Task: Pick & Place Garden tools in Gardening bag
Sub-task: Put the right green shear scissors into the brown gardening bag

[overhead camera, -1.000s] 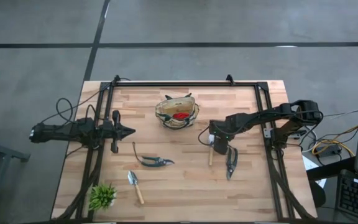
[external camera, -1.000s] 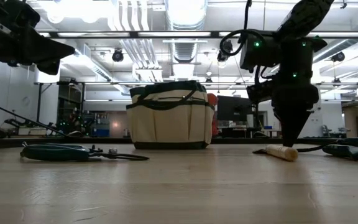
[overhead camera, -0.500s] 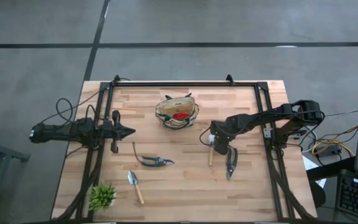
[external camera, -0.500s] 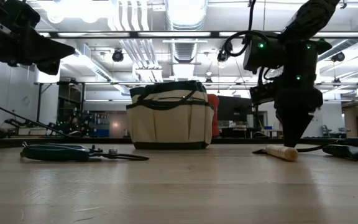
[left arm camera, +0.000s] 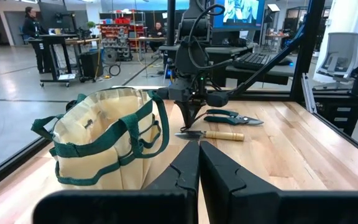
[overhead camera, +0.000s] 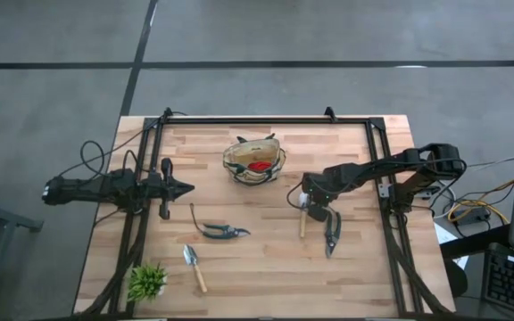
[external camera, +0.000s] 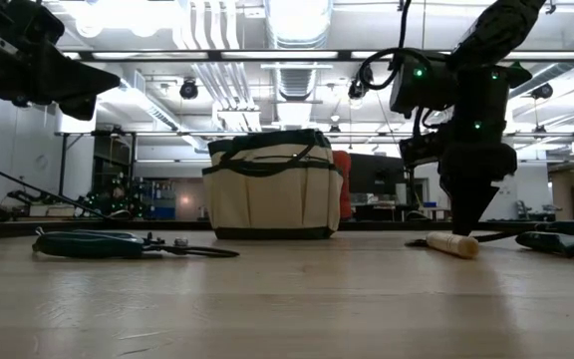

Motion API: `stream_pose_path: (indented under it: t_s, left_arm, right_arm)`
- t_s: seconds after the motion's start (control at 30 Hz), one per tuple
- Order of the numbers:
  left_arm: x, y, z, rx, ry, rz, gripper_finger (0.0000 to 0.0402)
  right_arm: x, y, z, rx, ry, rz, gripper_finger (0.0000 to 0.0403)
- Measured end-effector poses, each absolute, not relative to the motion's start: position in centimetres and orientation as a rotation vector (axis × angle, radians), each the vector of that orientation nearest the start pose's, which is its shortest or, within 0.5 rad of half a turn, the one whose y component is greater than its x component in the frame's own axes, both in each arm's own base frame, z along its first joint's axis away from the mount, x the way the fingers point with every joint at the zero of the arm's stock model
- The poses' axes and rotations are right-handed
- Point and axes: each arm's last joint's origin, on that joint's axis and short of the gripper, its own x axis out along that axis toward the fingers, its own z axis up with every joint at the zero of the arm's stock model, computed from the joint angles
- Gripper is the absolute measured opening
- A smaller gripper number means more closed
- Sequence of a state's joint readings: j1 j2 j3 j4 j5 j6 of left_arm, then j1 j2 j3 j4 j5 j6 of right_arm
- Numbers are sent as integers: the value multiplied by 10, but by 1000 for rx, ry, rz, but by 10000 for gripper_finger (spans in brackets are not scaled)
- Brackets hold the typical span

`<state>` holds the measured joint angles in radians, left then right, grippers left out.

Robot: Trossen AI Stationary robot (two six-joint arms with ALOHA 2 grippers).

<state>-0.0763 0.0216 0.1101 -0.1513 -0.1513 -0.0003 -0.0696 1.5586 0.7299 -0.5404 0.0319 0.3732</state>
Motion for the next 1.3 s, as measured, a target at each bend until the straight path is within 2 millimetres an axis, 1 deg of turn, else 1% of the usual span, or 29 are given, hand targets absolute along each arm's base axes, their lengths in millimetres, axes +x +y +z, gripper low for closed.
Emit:
stream_pose_path:
  t_s: [0.17, 0.33, 0.67, 0.8, 0.97, 1.13, 1.3]
  left_arm:
    - [91, -3, 184, 7, 63, 75, 14]
    - [91, -3, 185, 7, 62, 75, 14]
    - [91, -3, 184, 7, 66, 75, 14]
    - [91, -3, 184, 8, 69, 75, 14]
    - [91, -3, 184, 7, 69, 75, 14]
    - [91, -3, 184, 7, 69, 75, 14]
    - [91, -3, 184, 8, 69, 75, 14]
  right_arm:
    - [249, -19, 139, 295, 1315, -341, 8]
    - [251, -20, 161, 275, 1215, -338, 8]
    - [234, -21, 212, 234, 975, -366, 8]
    - [227, -21, 229, 224, 878, -365, 8]
    - [222, -21, 245, 201, 767, -347, 8]
    - [220, -21, 256, 170, 696, -327, 8]
    - [220, -22, 270, 116, 638, -365, 8]
